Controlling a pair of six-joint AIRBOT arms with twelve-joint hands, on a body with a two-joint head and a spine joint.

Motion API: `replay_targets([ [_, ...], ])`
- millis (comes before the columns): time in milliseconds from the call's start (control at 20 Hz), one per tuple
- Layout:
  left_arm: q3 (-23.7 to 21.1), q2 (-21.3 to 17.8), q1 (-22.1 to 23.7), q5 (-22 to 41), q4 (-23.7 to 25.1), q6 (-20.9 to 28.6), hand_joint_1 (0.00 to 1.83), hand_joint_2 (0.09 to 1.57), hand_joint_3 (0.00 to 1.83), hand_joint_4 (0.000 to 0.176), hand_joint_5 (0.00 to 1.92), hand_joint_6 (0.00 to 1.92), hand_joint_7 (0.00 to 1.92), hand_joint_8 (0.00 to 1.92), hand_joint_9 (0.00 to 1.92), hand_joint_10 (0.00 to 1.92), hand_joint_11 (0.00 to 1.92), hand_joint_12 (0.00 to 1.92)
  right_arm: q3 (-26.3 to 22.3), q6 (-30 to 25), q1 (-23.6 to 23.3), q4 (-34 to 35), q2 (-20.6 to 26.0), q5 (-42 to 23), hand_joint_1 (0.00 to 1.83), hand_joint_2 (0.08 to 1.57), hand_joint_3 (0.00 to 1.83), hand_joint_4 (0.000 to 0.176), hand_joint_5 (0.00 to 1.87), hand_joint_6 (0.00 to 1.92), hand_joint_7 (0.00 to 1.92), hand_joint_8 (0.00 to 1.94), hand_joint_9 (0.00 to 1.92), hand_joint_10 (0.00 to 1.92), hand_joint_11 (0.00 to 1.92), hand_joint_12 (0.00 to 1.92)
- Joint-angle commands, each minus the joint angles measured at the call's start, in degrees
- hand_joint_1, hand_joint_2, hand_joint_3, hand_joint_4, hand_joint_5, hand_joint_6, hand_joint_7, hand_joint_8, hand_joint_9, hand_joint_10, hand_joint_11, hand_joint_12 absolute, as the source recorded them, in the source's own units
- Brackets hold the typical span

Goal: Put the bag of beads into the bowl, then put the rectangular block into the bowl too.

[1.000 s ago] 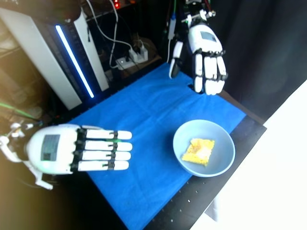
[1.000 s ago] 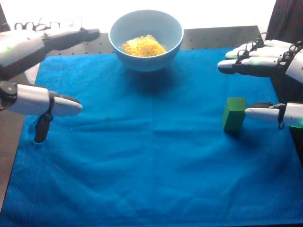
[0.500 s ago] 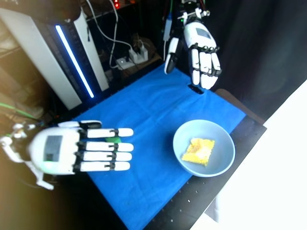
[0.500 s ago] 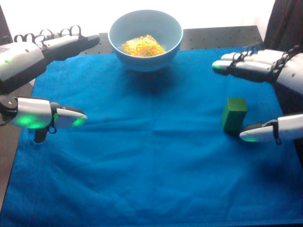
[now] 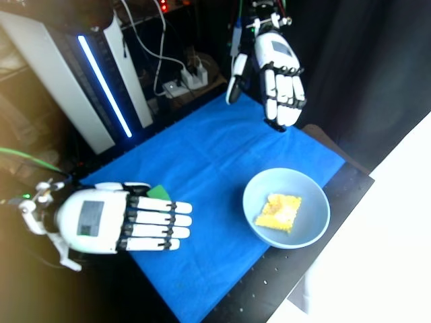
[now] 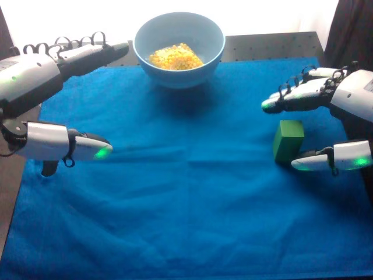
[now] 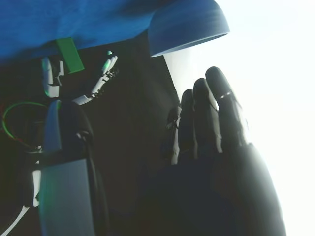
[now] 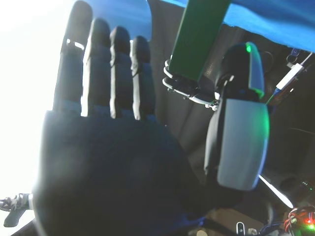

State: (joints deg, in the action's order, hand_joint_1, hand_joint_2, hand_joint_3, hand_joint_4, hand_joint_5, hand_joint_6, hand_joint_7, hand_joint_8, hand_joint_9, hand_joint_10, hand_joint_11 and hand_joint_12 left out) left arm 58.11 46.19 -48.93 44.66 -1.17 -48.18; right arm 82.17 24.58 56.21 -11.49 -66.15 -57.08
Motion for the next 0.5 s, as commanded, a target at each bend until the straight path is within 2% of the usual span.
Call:
replay_targets([
  [0, 0.16, 0.02, 0.36, 6.33, -0.74, 0.31, 0.82, 0.97, 0.00, 0.091, 0.02, 0.00, 0.17, 0.00, 0.21, 0.00, 0.00, 0.80, 0.23, -0.18, -1.11, 1.90, -0.15, -6.38, 0.83, 1.01, 0.00, 0.000, 0.73, 0.01, 0.72, 0.01, 0.77, 0.06, 0.44, 1.27],
  [150, 0.25, 0.17, 0.36, 6.12, -0.74, 0.31, 0.82, 0.97, 0.00, 0.098, 0.01, 0.00, 0.17, 0.00, 0.22, 0.01, 0.00, 0.80, 0.24, -0.18, -1.81, 1.73, -0.32, -6.39, 0.84, 1.01, 0.00, 0.000, 0.74, 0.01, 0.76, 0.01, 0.81, 0.07, 0.46, 1.25],
  [200, 0.30, 0.27, 0.36, 6.10, -0.74, 0.31, 0.83, 0.96, 0.00, 0.112, 0.02, 0.00, 0.18, 0.00, 0.22, 0.00, 0.00, 0.72, 0.27, -0.18, -2.15, 1.49, -0.45, -6.40, 0.78, 1.01, 0.00, 0.000, 0.66, 0.00, 0.80, 0.01, 0.82, 0.07, 0.43, 1.25],
  [300, 0.43, 0.38, 0.36, 5.96, -0.74, 0.31, 0.83, 0.96, 0.00, 0.113, 0.02, 0.00, 0.18, 0.00, 0.22, 0.00, 0.00, 0.72, 0.34, -0.18, -2.62, 1.10, -0.71, -6.40, 0.78, 1.02, 0.00, 0.000, 0.64, 0.00, 0.79, 0.01, 0.82, 0.07, 0.43, 1.25],
  [350, 0.50, 0.40, 0.36, 5.89, -0.74, 0.31, 0.84, 0.97, 0.00, 0.127, 0.02, 0.00, 0.19, 0.00, 0.23, 0.00, 0.00, 0.71, 0.36, -0.18, -2.75, 0.97, -0.82, -6.40, 0.83, 1.00, 0.00, 0.000, 0.65, 0.00, 0.87, 0.01, 0.86, 0.25, 0.52, 1.28],
  [400, 0.52, 0.40, 0.36, 5.86, -0.74, 0.31, 0.84, 0.97, 0.00, 0.127, 0.02, 0.00, 0.19, 0.00, 0.23, 0.00, 0.00, 0.71, 0.37, -0.18, -2.83, 0.87, -0.88, -6.40, 0.83, 1.00, 0.00, 0.000, 0.65, 0.00, 0.87, 0.01, 0.86, 0.25, 0.52, 1.28],
  [450, 0.52, 0.39, 0.36, 5.84, -0.74, 0.31, 0.85, 0.97, 0.00, 0.131, 0.01, 0.00, 0.19, 0.00, 0.22, 0.00, 0.00, 0.71, 0.41, -0.18, -2.90, 0.79, -0.92, -6.40, 0.84, 1.02, 0.00, 0.000, 0.64, 0.00, 0.85, 0.00, 0.72, 0.55, 0.49, 1.34],
])
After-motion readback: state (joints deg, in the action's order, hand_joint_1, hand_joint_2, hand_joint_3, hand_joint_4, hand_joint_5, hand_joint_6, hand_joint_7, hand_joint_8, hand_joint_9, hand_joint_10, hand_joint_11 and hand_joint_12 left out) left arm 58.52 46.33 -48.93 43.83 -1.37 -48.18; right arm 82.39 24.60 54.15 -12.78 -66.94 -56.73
